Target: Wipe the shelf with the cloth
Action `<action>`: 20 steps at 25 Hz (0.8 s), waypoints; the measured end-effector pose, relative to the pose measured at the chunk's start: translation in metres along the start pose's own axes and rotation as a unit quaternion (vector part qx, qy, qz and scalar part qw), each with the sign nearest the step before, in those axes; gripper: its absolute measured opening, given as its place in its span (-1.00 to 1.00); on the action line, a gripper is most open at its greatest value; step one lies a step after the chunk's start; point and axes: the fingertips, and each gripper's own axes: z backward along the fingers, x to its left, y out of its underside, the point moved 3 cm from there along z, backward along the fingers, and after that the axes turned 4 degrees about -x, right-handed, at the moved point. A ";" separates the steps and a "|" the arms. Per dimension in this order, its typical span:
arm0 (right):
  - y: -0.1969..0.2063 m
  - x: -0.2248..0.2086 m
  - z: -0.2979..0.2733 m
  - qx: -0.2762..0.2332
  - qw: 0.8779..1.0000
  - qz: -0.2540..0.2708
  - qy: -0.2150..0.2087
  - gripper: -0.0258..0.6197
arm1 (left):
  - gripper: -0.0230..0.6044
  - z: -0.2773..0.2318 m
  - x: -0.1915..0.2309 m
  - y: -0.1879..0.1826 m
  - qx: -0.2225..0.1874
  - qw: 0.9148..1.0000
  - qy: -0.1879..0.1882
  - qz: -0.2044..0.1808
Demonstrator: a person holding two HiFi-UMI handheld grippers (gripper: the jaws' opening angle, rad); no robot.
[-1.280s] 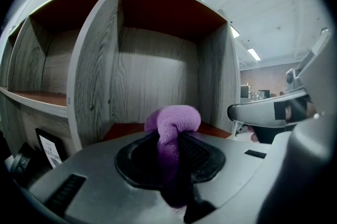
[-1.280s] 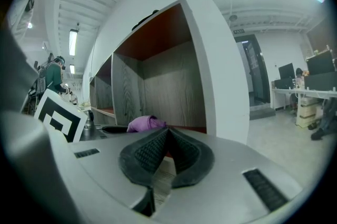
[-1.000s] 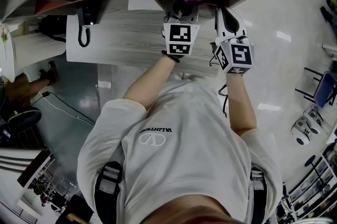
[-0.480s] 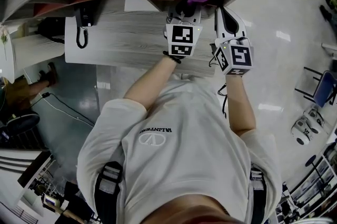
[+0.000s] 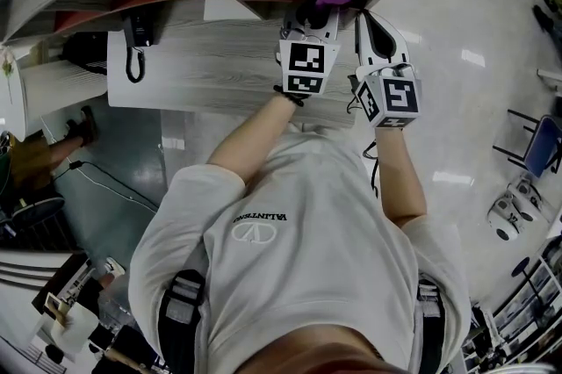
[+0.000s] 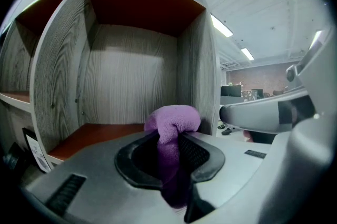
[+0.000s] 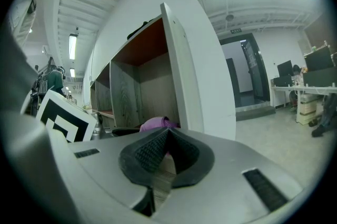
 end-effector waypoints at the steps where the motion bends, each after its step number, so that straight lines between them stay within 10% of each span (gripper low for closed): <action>1: 0.000 -0.001 0.001 0.000 1.000 -0.001 0.001 -0.92 | -0.66 -0.001 -0.003 0.000 0.000 1.000 0.002 0.000; 20: -0.002 -0.015 0.020 -0.005 1.000 0.001 0.023 -0.92 | -0.66 -0.010 -0.030 0.000 -0.002 0.999 0.040 -0.005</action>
